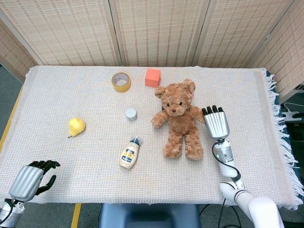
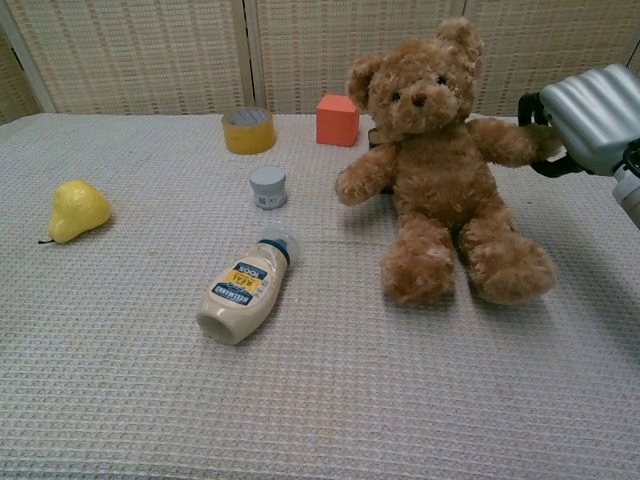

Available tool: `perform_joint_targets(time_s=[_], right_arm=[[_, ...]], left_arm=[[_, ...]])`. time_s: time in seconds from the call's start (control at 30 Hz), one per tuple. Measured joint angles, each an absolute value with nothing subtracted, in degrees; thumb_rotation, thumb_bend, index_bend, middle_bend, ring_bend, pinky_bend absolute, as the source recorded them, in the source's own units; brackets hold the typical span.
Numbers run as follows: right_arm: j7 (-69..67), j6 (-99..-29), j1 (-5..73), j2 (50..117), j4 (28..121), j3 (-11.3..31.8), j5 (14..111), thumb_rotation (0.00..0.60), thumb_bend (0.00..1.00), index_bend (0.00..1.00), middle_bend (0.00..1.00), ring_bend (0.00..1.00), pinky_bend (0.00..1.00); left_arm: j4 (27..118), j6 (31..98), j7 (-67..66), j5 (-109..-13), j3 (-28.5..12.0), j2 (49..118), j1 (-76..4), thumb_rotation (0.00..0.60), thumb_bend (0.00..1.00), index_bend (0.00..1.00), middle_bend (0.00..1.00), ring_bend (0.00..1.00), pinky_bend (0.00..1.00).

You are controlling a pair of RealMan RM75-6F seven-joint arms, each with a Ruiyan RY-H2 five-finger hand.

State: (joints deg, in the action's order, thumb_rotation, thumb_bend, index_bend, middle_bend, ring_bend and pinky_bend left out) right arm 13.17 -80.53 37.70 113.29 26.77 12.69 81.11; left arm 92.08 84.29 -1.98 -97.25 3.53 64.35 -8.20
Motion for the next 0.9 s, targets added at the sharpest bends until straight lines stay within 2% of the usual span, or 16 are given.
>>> perform_joint_targets(time_s=[0.2,0.27,0.33,0.4,0.5,0.57,0.67,0.9], right_arm=[[13.8,-83.1,38.2,111.9,29.9,13.8,81.1,0.600,0.21,0.56,0.54,0.46,0.64],[14.1,-83.3,38.1,111.2,31.4,14.0,81.0,0.600,0.21,0.52,0.54,0.44,0.64],[14.5,-83.0,37.7,110.2,33.5,14.0,80.7,0.600,0.21,0.42,0.51,0.37,0.63],[15.1,-82.0,37.2,109.1,36.2,14.0,80.2,0.600,0.21,0.30,0.40,0.26,0.56],[16.3,-80.2,36.1,106.9,41.4,13.9,79.2,0.600,0.18,0.10,0.21,0.07,0.34],[17.2,-79.1,35.4,105.1,45.3,13.8,78.6,0.600,0.16,0.03,0.12,0.02,0.24],[18.9,-77.0,34.1,101.7,52.5,13.4,77.4,0.600,0.13,0.00,0.01,0.00,0.17],[21.2,-74.5,29.5,91.2,72.5,10.9,75.8,0.600,0.12,0.00,0.00,0.00,0.16]], left_arm=[[92.2,84.2,-2.1,-97.4,3.6,64.3,-8.2,0.600,0.43,0.37,0.42,0.45,0.49],[92.1,84.2,-2.2,-97.5,3.7,64.3,-8.2,0.600,0.43,0.37,0.42,0.45,0.49],[92.1,84.0,-2.1,-97.4,3.7,64.4,-8.3,0.600,0.43,0.37,0.43,0.45,0.49],[92.1,83.9,-2.0,-97.2,3.6,64.4,-8.3,0.600,0.43,0.37,0.43,0.45,0.49],[91.9,83.7,-2.1,-96.9,3.5,64.5,-8.4,0.600,0.43,0.37,0.43,0.45,0.49],[91.9,83.4,-2.1,-96.6,3.5,64.5,-8.5,0.600,0.43,0.37,0.43,0.45,0.49],[91.8,83.2,-2.2,-96.6,3.5,64.5,-8.6,0.600,0.43,0.37,0.43,0.45,0.49],[91.9,83.7,-2.1,-96.6,3.5,64.4,-8.3,0.600,0.43,0.37,0.43,0.45,0.49]])
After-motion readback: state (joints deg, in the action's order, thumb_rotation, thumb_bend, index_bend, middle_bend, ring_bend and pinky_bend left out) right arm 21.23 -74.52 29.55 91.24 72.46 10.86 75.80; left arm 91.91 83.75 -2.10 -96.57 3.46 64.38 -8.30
